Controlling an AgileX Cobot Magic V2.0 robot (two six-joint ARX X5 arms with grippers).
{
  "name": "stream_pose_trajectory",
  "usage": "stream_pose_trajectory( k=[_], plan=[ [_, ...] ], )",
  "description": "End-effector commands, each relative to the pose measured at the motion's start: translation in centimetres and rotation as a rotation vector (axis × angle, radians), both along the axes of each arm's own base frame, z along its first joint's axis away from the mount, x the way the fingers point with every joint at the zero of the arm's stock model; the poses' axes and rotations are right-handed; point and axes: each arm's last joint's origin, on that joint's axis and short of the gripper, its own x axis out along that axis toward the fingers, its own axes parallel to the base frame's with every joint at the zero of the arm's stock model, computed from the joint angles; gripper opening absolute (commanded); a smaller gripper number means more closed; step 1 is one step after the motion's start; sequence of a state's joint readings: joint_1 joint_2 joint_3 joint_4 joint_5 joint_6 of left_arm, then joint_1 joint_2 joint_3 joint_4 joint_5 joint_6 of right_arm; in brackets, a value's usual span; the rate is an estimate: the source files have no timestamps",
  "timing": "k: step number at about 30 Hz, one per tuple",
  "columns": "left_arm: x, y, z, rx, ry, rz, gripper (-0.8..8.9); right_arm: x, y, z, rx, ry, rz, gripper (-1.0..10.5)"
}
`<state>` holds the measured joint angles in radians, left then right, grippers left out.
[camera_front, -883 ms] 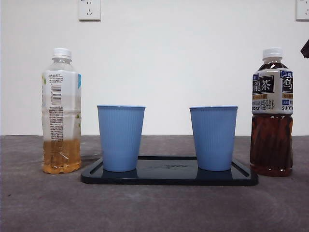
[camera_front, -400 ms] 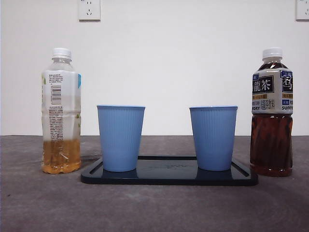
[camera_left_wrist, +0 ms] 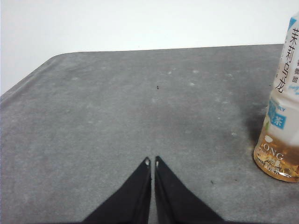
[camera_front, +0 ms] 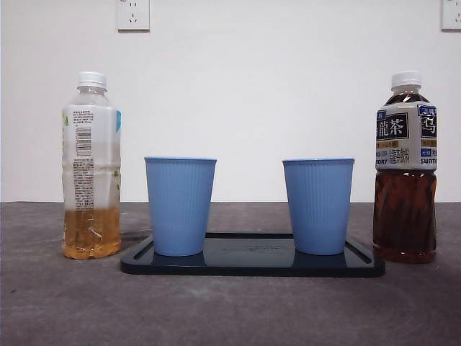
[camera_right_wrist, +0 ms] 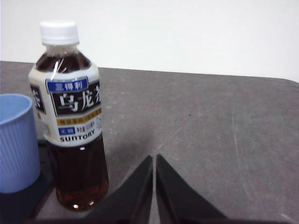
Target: Pour the drink into the cup
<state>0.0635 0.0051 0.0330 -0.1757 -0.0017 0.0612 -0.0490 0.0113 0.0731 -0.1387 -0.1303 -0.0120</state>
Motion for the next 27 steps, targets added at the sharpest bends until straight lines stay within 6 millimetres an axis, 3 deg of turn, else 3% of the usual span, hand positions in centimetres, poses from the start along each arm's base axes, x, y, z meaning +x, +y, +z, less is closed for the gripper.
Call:
stream_pose_trajectory(
  k=[1, 11, 27],
  plan=[
    [0.1, 0.0, -0.4, -0.005, -0.002, 0.005, 0.11, 0.0, 0.0, -0.3, -0.010, -0.006, -0.004, 0.1],
    [0.1, 0.0, -0.4, -0.005, -0.002, 0.005, 0.11, 0.3, 0.0, -2.5, 0.009, 0.092, -0.006, 0.1],
    [0.1, 0.0, -0.4, -0.005, -0.002, 0.005, 0.11, 0.3, 0.0, -2.3, 0.008, 0.074, -0.003, 0.1]
  ],
)
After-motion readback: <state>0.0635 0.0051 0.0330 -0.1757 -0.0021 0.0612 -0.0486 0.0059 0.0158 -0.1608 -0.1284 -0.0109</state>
